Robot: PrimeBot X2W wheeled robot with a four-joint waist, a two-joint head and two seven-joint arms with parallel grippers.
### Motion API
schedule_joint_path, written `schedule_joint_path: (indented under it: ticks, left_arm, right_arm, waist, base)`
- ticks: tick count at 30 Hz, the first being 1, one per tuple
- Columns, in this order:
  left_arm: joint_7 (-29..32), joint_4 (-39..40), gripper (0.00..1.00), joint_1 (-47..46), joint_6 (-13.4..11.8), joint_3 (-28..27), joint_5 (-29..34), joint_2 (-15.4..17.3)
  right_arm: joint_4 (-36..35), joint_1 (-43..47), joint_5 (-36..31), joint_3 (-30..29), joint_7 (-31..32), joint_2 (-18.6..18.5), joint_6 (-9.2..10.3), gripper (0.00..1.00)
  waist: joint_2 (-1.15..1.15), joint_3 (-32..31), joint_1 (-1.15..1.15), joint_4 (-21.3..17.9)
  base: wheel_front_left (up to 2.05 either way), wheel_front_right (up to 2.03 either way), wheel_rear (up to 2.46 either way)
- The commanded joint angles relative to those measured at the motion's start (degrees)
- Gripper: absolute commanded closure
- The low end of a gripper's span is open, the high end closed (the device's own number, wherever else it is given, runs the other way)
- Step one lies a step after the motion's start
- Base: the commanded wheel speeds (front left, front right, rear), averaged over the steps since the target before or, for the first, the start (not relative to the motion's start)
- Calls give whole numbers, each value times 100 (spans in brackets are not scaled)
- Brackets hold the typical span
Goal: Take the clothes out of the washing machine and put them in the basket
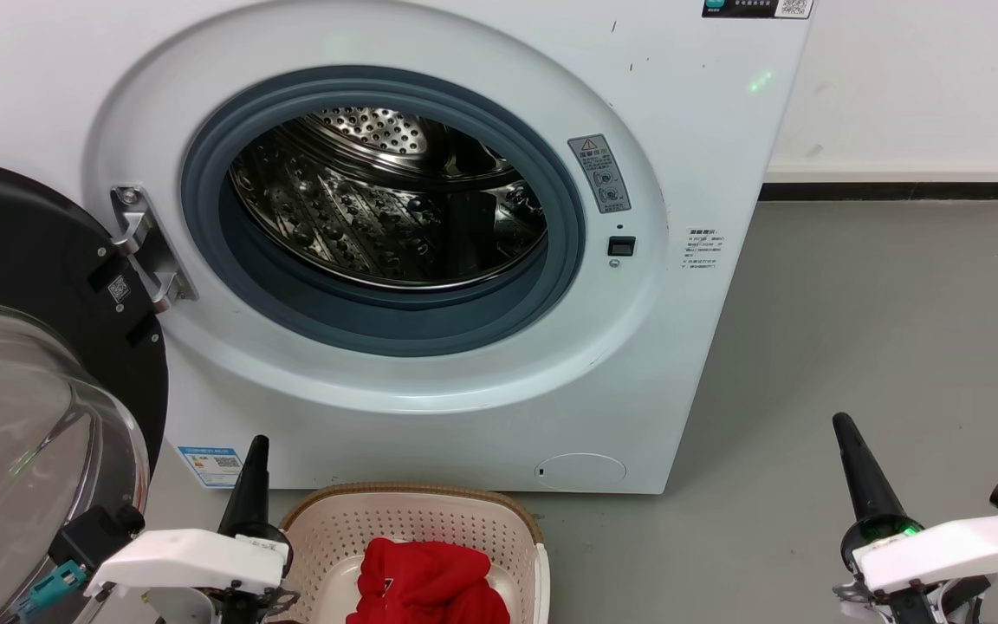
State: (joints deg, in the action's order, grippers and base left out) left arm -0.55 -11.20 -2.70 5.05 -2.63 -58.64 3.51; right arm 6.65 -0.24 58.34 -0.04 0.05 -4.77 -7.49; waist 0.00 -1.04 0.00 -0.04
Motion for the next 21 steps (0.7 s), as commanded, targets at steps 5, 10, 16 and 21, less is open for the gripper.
schedule_joint_path:
  ticks: [5,10,16,21]
  left_arm:
    - [89,10,100,-174,60,-70,-394,6]
    - [155,-20,100,-197,76,-102,-699,-2]
    - [230,-53,100,-221,107,-140,-1046,-9]
    - [288,-81,100,-241,115,-173,-1316,-15]
  right_arm:
    - [46,-208,435,-51,51,-39,-1,100]
    - [116,-254,764,-82,92,-39,-1,100]
    - [194,-292,1135,-118,132,-38,-1,100]
    - [255,-338,1428,-149,164,-35,-1,100]
  waist:
    - [0,9,0,0]
    - [0,18,0,1]
    - [0,29,0,1]
    - [0,38,0,1]
  base:
    - [0,0,0]
    - [0,0,0]
    - [0,0,0]
    - [0,0,0]
